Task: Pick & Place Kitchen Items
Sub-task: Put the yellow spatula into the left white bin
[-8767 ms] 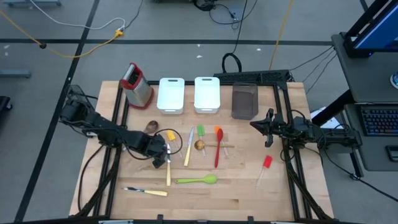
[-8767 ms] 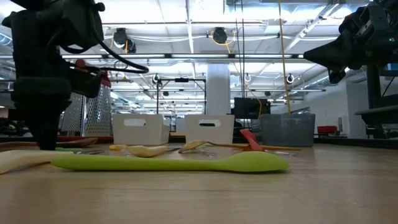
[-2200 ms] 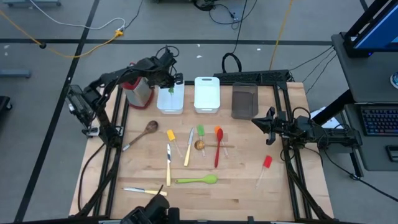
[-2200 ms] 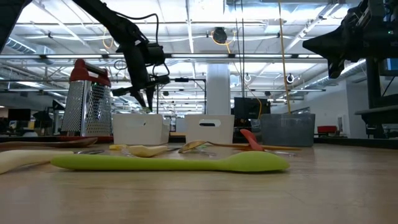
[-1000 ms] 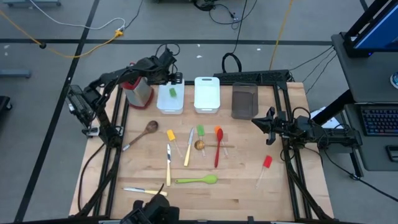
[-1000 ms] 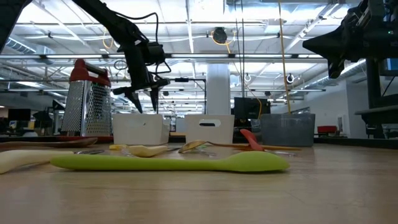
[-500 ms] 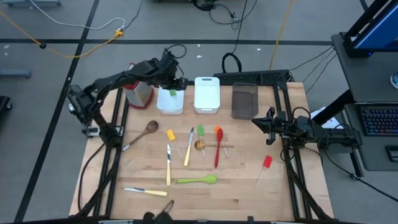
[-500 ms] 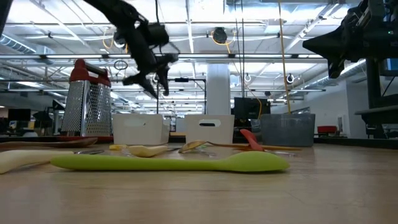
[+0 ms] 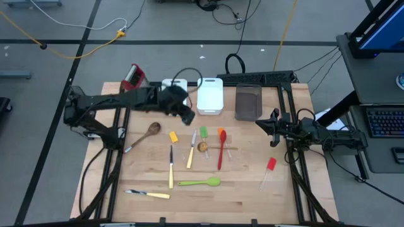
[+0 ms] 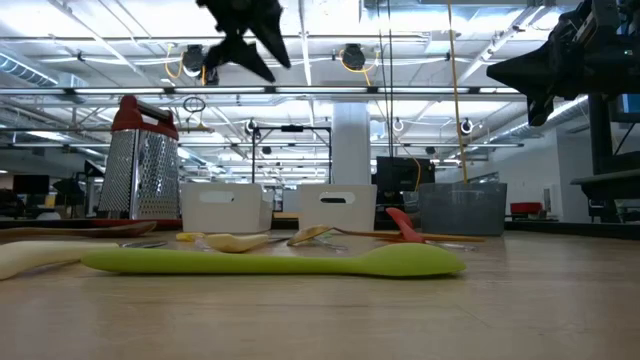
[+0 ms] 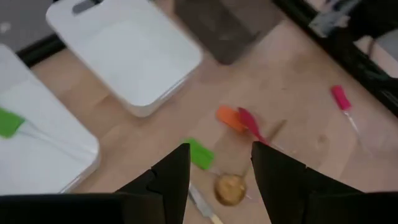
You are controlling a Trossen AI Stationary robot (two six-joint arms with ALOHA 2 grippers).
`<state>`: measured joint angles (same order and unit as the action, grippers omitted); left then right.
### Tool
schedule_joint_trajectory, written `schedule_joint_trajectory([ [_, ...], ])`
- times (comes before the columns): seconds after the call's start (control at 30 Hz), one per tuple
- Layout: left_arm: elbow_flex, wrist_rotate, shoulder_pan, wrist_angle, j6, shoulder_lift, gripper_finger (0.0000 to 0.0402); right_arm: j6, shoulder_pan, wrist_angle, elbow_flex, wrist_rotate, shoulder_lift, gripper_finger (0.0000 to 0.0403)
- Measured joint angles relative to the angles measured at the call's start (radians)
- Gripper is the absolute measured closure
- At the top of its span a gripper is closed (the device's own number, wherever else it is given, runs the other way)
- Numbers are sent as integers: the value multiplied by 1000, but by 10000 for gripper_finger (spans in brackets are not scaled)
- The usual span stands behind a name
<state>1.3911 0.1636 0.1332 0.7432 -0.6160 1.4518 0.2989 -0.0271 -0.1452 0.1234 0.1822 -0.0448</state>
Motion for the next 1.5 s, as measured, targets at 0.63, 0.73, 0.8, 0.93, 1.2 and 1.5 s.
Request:
schedule_joint_trajectory([
  [0.63,-113,23,-134,-142,125,-164,229,1,0,0,0,0,0,399],
  [0.73,-199,16,-141,-179,129,-228,229,2,0,1,0,0,0,399],
  [0.8,-249,18,-153,-232,141,-274,229,2,0,4,0,0,0,399],
  [0.93,-356,21,-181,-298,144,-366,229,3,0,9,0,0,0,399],
  [1.2,-584,29,-239,-465,140,-564,229,3,0,7,0,0,0,399],
  [1.5,-770,73,-304,-540,88,-737,229,3,0,-2,0,0,0,399],
])
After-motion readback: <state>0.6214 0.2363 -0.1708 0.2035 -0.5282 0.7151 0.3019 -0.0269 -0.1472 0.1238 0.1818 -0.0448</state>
